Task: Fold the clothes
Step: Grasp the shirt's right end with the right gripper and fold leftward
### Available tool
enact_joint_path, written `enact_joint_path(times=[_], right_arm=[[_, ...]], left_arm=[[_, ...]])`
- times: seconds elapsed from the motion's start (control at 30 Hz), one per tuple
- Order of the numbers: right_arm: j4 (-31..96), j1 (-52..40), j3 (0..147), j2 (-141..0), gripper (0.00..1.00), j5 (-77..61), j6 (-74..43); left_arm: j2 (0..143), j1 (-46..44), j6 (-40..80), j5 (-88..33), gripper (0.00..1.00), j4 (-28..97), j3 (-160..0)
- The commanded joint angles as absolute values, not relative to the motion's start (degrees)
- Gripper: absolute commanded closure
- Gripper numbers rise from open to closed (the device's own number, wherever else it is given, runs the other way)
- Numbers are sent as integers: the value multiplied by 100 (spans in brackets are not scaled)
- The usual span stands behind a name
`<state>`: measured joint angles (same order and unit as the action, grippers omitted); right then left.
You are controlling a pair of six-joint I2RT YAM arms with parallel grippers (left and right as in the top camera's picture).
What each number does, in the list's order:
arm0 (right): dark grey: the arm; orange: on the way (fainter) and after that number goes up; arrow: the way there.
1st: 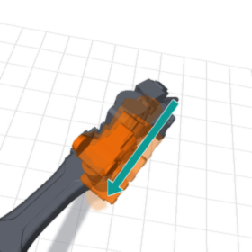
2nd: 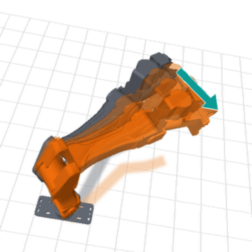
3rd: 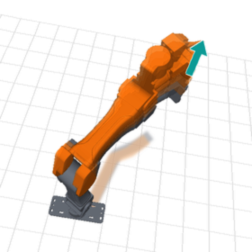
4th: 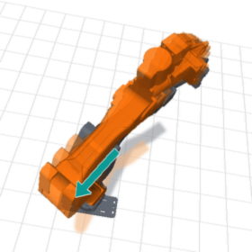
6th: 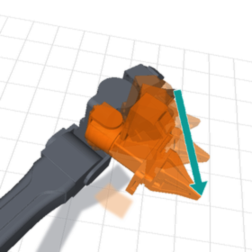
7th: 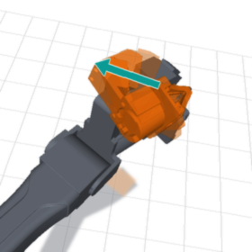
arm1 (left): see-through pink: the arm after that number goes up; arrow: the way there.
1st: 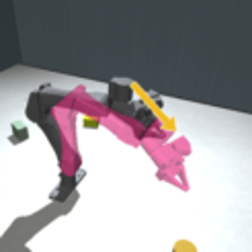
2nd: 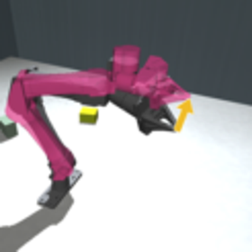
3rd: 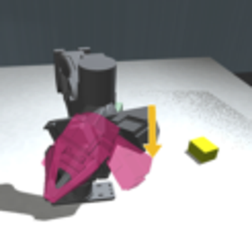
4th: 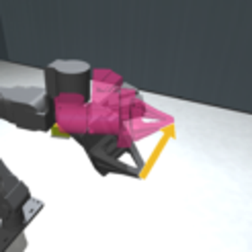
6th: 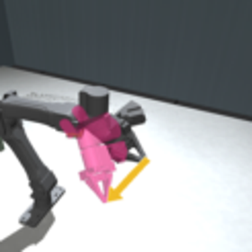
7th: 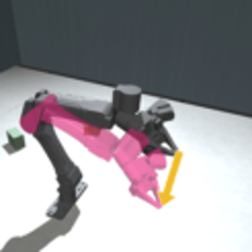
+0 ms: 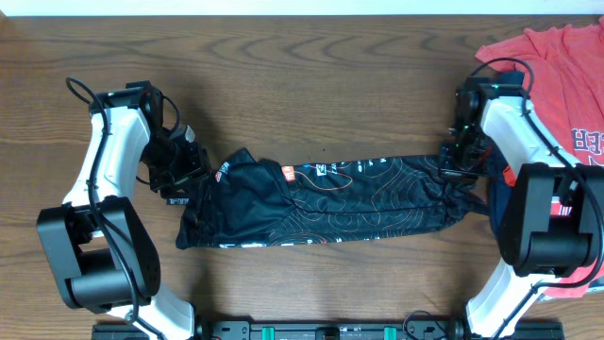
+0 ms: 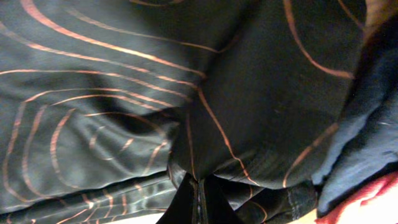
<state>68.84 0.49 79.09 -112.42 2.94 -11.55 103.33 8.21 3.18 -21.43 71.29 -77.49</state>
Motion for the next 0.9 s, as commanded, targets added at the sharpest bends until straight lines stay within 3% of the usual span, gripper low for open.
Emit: enact_joint_path(times=[0.0, 0.37, 0.87], right_arm=[[6801, -102, 7990, -11168, 99, 266, -1264], [6914, -336, 7994, -11128, 99, -95, -910], [6372, -2751, 7994, -11096, 99, -565, -2237]], left_arm=[[10328, 845, 368, -2091, 43, 7124, -7876], [10328, 845, 370, -2093, 43, 7133, -7876], [10328, 845, 368, -2093, 43, 7126, -7876]])
